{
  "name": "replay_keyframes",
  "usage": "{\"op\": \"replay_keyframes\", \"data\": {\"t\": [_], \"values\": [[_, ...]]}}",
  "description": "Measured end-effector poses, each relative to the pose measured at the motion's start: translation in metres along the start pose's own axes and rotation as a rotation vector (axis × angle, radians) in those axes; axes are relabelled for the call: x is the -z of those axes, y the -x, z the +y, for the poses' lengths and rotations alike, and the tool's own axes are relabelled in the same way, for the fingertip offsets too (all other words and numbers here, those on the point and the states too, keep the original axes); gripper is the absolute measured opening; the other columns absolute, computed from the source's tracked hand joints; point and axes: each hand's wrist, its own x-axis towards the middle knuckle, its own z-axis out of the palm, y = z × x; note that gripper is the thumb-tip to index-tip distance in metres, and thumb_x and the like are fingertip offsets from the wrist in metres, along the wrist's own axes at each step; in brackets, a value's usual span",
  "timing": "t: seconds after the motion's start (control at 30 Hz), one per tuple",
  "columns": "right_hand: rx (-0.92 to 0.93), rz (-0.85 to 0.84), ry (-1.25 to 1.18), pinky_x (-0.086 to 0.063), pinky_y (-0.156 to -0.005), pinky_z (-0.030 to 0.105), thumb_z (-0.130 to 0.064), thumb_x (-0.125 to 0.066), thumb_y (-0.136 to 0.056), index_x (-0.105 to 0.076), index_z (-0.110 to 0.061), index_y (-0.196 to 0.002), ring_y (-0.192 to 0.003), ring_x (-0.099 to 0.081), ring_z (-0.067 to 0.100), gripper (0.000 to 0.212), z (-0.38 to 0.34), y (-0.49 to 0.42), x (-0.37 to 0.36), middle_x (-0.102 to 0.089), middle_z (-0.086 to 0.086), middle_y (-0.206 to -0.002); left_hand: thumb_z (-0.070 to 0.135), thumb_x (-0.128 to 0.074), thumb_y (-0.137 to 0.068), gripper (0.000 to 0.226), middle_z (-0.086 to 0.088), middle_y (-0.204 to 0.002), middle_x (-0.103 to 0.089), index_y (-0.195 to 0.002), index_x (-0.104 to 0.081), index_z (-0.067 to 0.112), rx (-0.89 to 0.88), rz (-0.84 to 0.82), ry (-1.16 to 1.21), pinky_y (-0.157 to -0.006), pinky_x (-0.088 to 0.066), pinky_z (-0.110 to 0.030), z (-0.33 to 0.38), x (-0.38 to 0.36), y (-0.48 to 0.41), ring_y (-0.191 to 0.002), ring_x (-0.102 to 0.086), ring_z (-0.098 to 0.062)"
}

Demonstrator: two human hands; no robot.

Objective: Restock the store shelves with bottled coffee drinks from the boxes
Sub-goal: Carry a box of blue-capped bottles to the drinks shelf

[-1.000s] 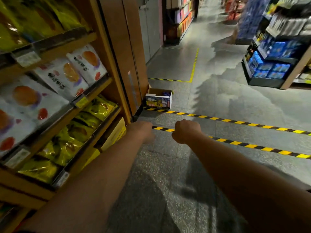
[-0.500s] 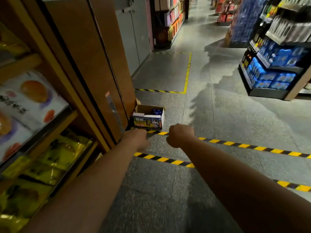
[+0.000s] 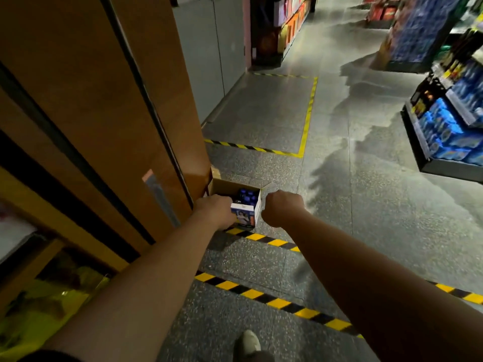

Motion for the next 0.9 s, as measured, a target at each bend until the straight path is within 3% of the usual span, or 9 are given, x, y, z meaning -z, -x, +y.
{"op": "replay_keyframes", "data": {"t": [0.3,0.57,0.67,0.9], "values": [[-0.011,-0.086,-0.011,-0.044,-0.080,0.032,-0.037,-0.048,-0.093,-0.058,-0.012,-0.121,-0.107,-0.060,0.025,0.038,0.060,-0.187,0.041,-0.061,0.007,-0.118,0.039,-0.045,-0.094,0.025,-0.007,-0.108,-0.056,-0.108,-0.051,0.019,0.022,-0.073,0.018,-0.078,-0.042,-0.035,0.007,0.067,-0.188,-0.096,-0.054,-0.025],[0.175,-0.156,0.106,-0.047,-0.079,0.034,-0.021,-0.052,-0.088,-0.062,-0.013,-0.112,-0.099,-0.063,0.025,0.027,0.104,-0.359,0.060,-0.064,0.006,-0.108,0.038,-0.045,-0.094,0.029,-0.008,-0.109,-0.057,-0.113,-0.052,0.017,0.207,-0.118,0.176,-0.084,-0.044,-0.037,0.018,0.080,-0.329,-0.099,-0.055,-0.026],[0.255,-0.205,0.174,-0.050,-0.082,0.035,-0.023,-0.053,-0.087,-0.061,-0.012,-0.111,-0.098,-0.062,0.025,0.028,0.102,-0.406,0.062,-0.063,0.006,-0.106,0.040,-0.046,-0.094,0.029,-0.008,-0.110,-0.057,-0.111,-0.052,0.017,0.283,-0.128,0.257,-0.085,-0.044,-0.038,0.011,0.079,-0.366,-0.100,-0.055,-0.027],[0.438,-0.277,0.300,-0.044,-0.087,0.036,-0.027,-0.052,-0.090,-0.055,-0.013,-0.125,-0.113,-0.057,0.028,0.038,0.059,-0.526,0.035,-0.056,0.011,-0.125,0.042,-0.046,-0.093,0.030,-0.007,-0.118,-0.054,-0.109,-0.053,0.019,0.472,-0.147,0.381,-0.084,-0.044,-0.038,-0.042,0.045,-0.464,-0.107,-0.054,-0.029]]}}
